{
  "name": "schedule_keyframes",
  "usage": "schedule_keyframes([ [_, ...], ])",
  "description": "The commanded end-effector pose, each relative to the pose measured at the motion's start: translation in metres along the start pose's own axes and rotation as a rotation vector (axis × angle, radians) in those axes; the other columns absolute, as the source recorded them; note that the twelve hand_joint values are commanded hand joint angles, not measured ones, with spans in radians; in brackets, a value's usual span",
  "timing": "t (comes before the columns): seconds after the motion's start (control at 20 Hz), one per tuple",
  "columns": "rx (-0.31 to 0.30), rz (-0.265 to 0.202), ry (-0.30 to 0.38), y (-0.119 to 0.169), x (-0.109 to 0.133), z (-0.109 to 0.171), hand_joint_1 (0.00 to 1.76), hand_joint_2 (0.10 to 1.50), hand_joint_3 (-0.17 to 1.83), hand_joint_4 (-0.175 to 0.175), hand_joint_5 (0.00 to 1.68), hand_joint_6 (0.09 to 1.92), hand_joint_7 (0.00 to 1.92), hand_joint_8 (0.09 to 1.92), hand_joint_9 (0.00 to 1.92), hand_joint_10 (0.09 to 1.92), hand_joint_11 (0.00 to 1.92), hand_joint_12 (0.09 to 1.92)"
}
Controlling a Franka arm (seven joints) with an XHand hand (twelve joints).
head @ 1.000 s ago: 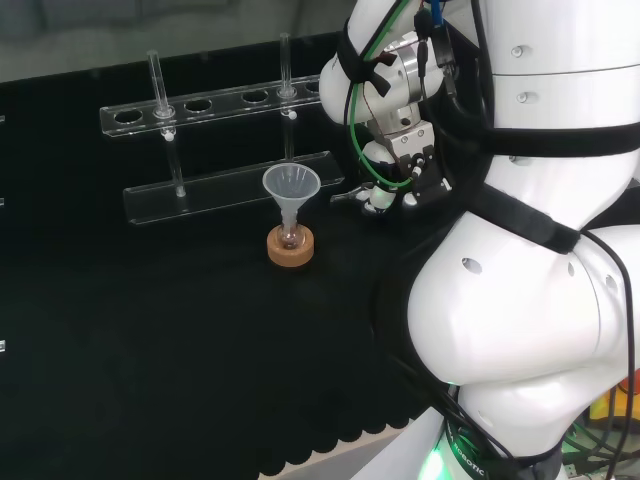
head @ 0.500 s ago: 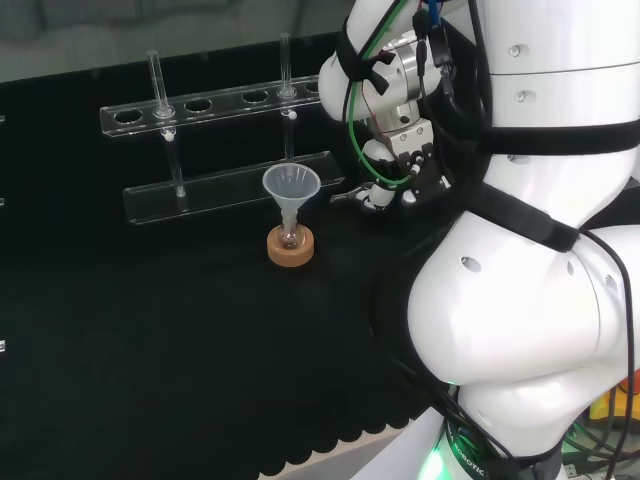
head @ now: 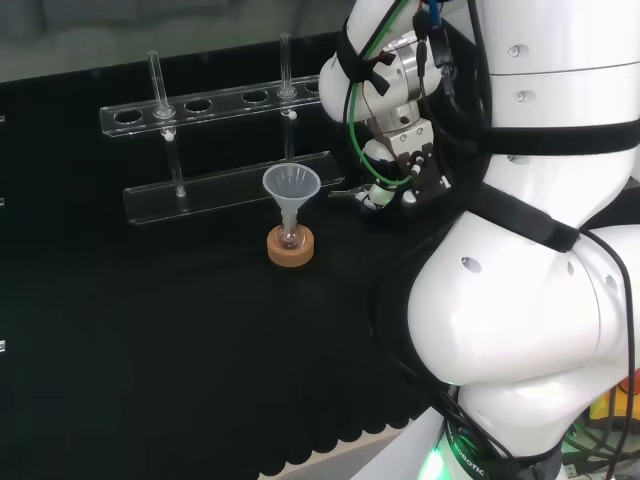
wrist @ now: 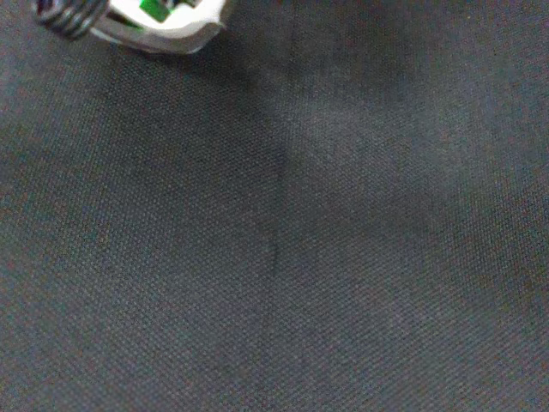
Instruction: Pick up the weighing funnel.
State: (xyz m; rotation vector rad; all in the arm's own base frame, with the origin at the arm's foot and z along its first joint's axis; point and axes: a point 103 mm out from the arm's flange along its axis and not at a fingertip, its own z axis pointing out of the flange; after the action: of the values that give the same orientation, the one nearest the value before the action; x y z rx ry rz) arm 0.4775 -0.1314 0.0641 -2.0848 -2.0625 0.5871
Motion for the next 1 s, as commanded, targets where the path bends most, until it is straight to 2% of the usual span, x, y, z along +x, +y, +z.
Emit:
schedule_keyframes([
  [0.05,-0.014,0.013,-0.01,-0.004,-0.004,-0.009,1.06,0.78,0.6,0.175,1.07,0.99,0.52,0.64,0.82,0.5,0.53,1.27],
  [0.6,-0.026,0.032,0.006,-0.023,-0.018,-0.042,1.07,0.72,0.7,0.175,1.1,0.99,0.65,0.65,0.86,0.5,0.58,1.25],
  [1.0,-0.037,0.042,-0.017,-0.042,-0.021,-0.065,1.07,0.71,0.7,0.175,1.1,0.99,0.66,0.64,0.86,0.5,0.59,1.25],
])
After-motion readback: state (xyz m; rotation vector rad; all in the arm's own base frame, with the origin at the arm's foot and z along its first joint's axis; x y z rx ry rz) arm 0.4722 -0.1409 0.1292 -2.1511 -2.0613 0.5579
